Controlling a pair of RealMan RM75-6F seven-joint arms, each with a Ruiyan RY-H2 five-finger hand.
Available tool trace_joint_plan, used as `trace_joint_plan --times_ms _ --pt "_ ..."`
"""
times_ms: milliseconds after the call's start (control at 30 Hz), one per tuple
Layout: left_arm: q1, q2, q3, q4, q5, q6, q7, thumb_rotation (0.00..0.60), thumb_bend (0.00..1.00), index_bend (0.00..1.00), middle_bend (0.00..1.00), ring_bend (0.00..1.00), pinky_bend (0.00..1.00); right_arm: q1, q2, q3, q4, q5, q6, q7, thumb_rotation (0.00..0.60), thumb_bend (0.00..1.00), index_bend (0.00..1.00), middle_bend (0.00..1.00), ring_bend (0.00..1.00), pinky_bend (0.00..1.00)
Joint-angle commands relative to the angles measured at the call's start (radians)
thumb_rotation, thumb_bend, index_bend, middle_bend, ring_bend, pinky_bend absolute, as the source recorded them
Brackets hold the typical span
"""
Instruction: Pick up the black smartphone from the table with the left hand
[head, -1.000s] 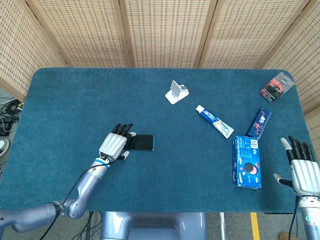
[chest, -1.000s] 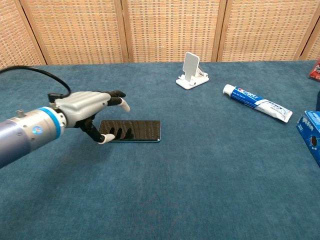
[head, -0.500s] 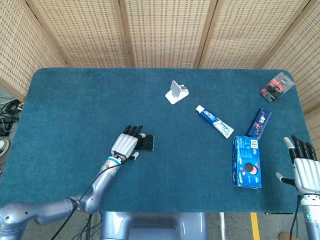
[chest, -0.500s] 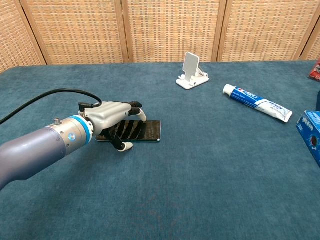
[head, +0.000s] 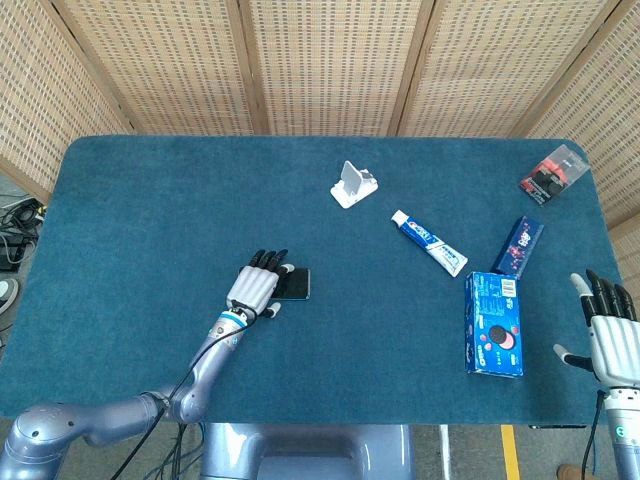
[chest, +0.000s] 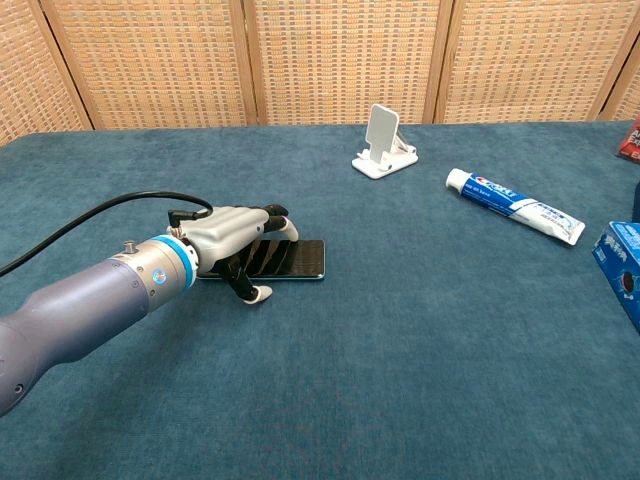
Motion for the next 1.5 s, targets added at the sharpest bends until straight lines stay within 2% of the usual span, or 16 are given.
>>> trace_joint_plan --times_ms 33,267,533,700,1167,1500 --pt "-0.004 0.0 -0.003 0.006 -0.001 0.002 -0.008 0.6 0.32 0.2 0.0 0.0 0.0 0.001 0.001 -0.001 0.0 0.001 -0.003 0.003 0.6 0.0 0.0 0.0 0.0 0.0" --pt "-0.014 0.011 -0.01 0.021 -0.012 0.002 -0.013 0.6 0.37 0.23 0.0 0.0 0.0 0.001 0.003 -0.003 -0.002 -0.003 -0.004 0.011 0.6 0.0 0.0 0.0 0.0 0.0" --pt "-0.029 0.006 -0.014 0.048 -0.028 -0.012 -0.019 0.6 0.38 0.24 0.0 0.0 0.0 0.002 0.003 -0.005 -0.004 -0.004 -0.006 0.01 0.6 0.0 0.0 0.0 0.0 0.0" --pt "-0.035 0.004 -0.014 0.056 -0.033 -0.015 -0.022 0.6 0.51 0.28 0.0 0.0 0.0 0.002 0.003 -0.005 -0.004 -0.003 -0.008 0.013 0.6 0.0 0.0 0.0 0.0 0.0" --pt "-0.066 0.018 -0.032 0.056 -0.059 -0.018 -0.002 0.6 0.7 0.35 0.0 0.0 0.0 0.004 0.003 -0.007 -0.001 -0.002 -0.015 0.017 0.6 0.0 0.0 0.0 0.0 0.0" --pt "-0.099 0.026 -0.051 0.055 -0.093 -0.021 0.035 0.6 0.7 0.36 0.0 0.0 0.0 0.006 0.003 -0.008 -0.001 0.001 -0.02 0.017 0.6 0.0 0.0 0.0 0.0 0.0"
